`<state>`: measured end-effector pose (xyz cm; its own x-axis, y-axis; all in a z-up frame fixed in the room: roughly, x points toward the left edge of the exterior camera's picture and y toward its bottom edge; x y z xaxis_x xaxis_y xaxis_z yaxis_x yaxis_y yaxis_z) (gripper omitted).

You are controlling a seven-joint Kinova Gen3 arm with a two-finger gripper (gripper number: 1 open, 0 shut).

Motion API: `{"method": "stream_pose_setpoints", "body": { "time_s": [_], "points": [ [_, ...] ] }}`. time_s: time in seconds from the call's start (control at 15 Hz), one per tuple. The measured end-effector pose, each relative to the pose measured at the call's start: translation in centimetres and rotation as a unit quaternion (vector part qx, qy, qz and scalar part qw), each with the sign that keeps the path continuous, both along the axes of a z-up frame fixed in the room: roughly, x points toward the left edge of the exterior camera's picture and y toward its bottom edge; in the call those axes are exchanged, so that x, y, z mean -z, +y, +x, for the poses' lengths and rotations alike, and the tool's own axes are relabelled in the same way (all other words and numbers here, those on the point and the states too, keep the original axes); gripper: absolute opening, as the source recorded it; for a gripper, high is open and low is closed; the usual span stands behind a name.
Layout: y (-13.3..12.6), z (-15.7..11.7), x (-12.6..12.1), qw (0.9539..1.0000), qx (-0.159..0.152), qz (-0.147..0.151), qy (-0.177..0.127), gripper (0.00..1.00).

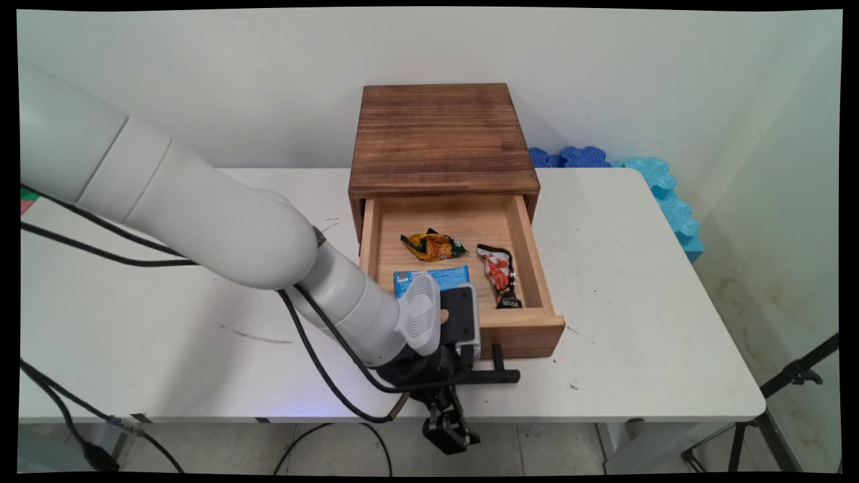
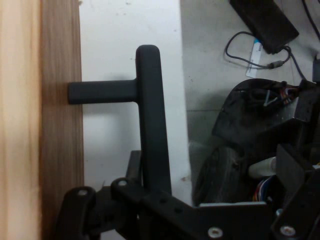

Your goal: Open the drawer

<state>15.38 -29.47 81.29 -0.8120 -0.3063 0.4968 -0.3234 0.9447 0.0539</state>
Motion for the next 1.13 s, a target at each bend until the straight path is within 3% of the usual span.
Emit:
{"method": "stream_pose_setpoints", "body": {
  "time_s": [1.13],
  "points": [
    [2.9,-0.9,-0.5,0.9999,0.01,0.011,0.007,1.0]
  ]
}}
